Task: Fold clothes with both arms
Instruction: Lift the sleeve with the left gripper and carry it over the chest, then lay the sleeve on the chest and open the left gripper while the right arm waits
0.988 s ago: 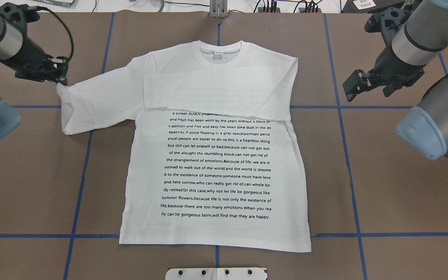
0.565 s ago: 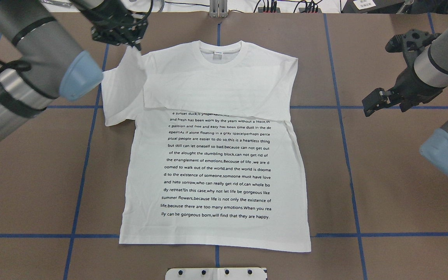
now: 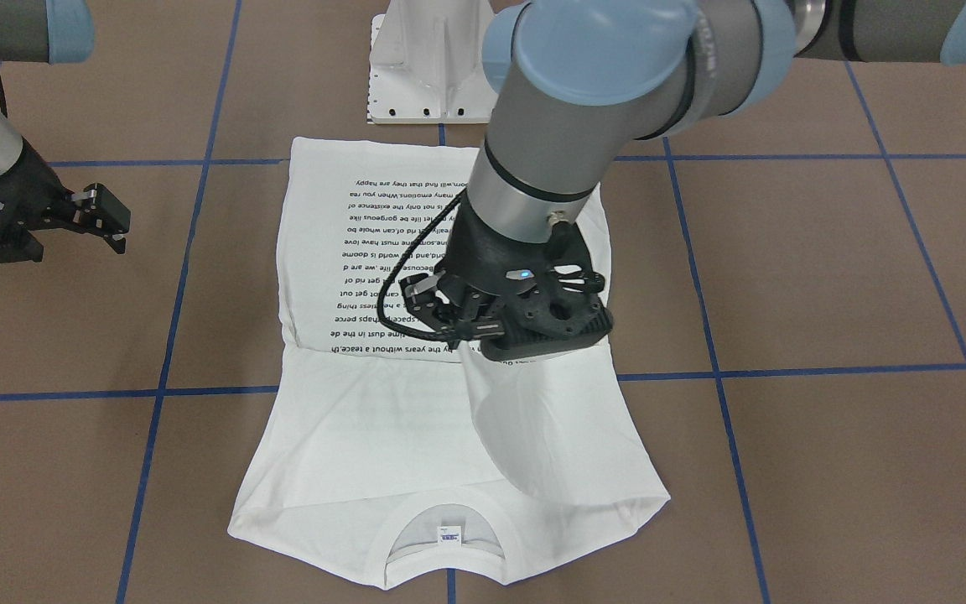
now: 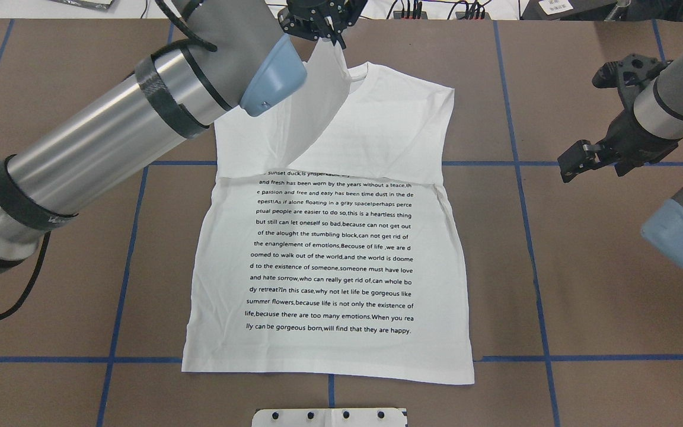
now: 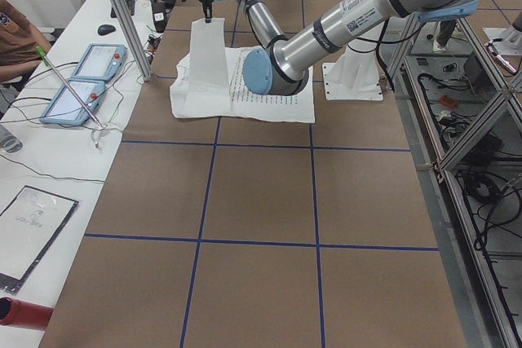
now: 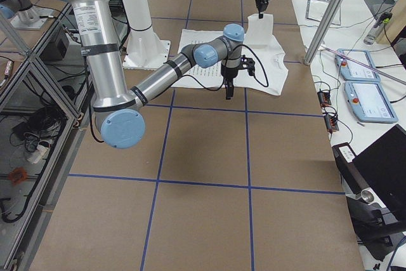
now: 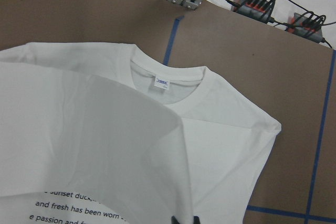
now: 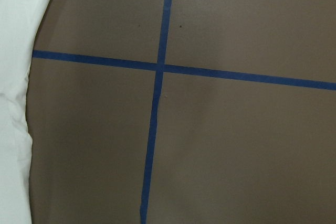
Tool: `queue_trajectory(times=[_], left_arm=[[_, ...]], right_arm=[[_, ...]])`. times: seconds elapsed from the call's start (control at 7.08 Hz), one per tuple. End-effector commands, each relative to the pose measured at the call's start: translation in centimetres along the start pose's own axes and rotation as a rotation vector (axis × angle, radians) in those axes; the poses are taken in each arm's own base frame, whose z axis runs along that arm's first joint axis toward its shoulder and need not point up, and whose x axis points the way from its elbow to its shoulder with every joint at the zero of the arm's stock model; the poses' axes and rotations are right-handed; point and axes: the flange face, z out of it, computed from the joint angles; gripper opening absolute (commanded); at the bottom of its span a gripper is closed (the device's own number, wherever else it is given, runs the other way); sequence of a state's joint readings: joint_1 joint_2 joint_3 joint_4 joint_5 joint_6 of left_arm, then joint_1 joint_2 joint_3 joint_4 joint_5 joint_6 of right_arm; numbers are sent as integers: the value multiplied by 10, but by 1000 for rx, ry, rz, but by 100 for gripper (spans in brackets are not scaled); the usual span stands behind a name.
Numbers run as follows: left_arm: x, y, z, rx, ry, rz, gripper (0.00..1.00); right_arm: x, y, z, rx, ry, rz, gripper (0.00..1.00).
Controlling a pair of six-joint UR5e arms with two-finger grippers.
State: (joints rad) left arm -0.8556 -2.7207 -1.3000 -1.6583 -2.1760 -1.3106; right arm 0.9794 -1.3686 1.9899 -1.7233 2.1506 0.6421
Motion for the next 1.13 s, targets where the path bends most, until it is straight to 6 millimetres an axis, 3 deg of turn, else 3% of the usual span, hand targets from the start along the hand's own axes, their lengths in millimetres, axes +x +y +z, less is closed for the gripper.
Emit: queue_trajectory(times=[0.0, 0.14, 0.42, 0.71, 0.99], left_arm=[[17, 30, 34, -42, 26, 30, 0], [23, 52, 54, -70, 41, 41, 0], [41, 71, 108, -59, 81, 41, 0], [39, 77, 141, -57, 82, 43, 0], [43, 113, 177, -40, 67, 67, 0]], right_arm=[[0, -3, 4, -5, 3, 7, 100], [0, -5, 6, -8, 5, 7, 100], [1, -10, 12, -16, 11, 13, 100], [2, -12, 17, -18, -8, 10, 100], [1, -13, 19, -40, -33, 13, 100]])
